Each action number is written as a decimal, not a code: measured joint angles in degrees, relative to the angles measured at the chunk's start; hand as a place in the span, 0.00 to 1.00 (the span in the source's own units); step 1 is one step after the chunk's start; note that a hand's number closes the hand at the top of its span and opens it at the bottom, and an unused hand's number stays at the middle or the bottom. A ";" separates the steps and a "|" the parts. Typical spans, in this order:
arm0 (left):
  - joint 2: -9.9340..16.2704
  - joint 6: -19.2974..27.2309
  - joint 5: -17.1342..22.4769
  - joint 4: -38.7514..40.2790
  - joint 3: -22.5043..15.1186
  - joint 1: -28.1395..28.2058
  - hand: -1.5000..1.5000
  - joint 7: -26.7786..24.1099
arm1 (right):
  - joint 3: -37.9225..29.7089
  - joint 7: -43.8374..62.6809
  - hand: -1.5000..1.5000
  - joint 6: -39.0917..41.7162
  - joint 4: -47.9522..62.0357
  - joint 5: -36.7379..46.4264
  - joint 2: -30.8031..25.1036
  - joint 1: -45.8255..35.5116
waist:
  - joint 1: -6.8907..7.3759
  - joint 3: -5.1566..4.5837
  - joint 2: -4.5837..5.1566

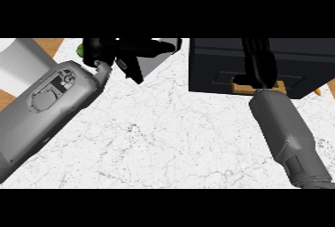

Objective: Pick up the can, place it into the drawer and close the drawer

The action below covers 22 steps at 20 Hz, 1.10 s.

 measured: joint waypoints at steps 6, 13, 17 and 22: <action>1.61 -0.46 -1.08 -4.12 0.27 3.81 0.00 0.06 | -1.73 0.78 0.00 -1.44 8.73 0.91 -1.08 -7.79 | 0.37 0.22 0.69; 3.02 -0.55 -2.10 -8.84 0.35 7.98 0.00 0.10 | -3.13 0.74 0.00 -1.80 15.23 1.43 -2.23 -12.31 | 0.76 0.29 1.08; 3.15 -0.83 -2.64 -9.87 0.74 9.64 0.00 -0.46 | -3.94 -0.48 0.00 -1.26 17.71 1.12 -2.51 -14.28 | 0.46 0.42 1.43; 3.17 -0.83 -3.33 -11.19 0.91 11.93 0.00 -1.45 | -6.41 -5.42 0.00 0.24 19.01 -1.48 -2.65 -15.67 | 0.16 0.69 1.93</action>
